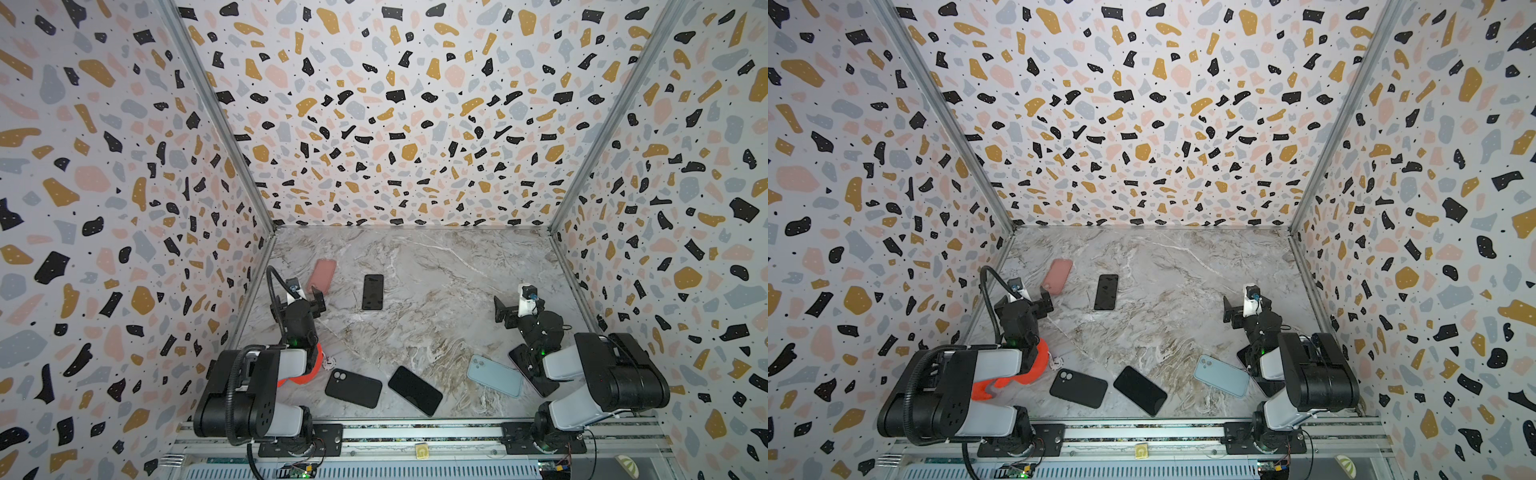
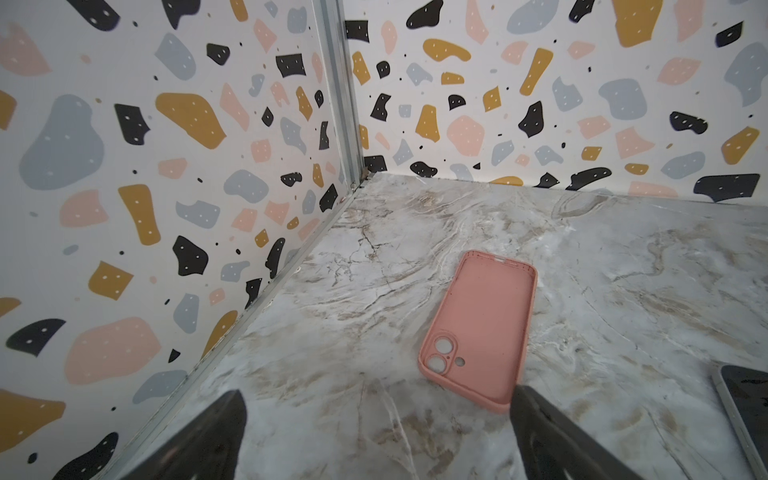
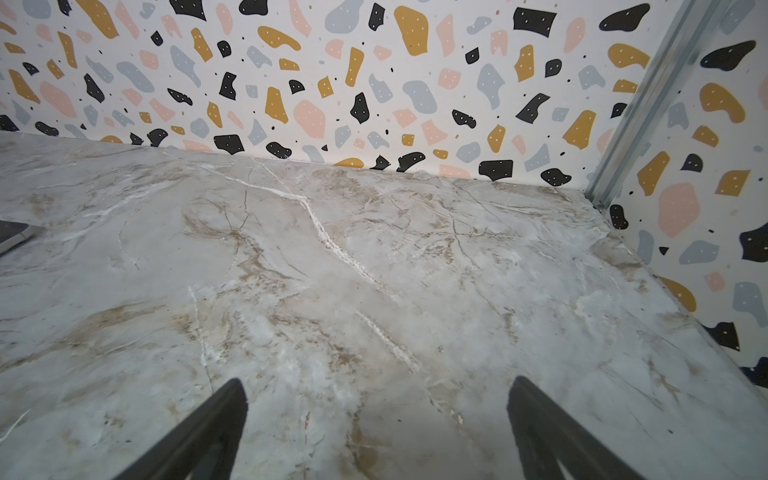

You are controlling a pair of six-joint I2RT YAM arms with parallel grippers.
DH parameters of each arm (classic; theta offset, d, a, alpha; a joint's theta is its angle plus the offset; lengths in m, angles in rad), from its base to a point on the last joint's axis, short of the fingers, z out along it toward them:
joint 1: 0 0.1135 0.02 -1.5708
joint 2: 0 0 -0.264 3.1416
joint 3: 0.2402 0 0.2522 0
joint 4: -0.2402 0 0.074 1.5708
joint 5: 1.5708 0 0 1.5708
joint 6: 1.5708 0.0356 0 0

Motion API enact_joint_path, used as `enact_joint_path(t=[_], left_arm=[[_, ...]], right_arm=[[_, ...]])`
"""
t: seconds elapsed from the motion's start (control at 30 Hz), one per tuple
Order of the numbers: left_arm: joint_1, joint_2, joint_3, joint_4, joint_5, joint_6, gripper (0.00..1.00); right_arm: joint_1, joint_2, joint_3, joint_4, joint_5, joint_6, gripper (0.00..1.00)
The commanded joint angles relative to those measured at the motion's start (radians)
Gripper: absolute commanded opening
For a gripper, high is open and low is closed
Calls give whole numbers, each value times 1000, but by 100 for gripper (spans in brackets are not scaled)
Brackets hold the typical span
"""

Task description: Put the phone into the phone case

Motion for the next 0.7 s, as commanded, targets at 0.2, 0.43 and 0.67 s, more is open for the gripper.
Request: enact_joint_path(t=[0.2, 0.43, 0.67], left_arm=[[-15, -156, 76, -196, -103, -121, 100], [-111, -194, 250, -464, -115, -237, 100], [-252, -122, 378, -636, -41, -394, 100]], right_arm=[[18, -80, 32, -61, 87, 3, 99], [135, -299, 188, -461, 200, 65, 99], [359, -198, 352, -666, 338, 141, 99]])
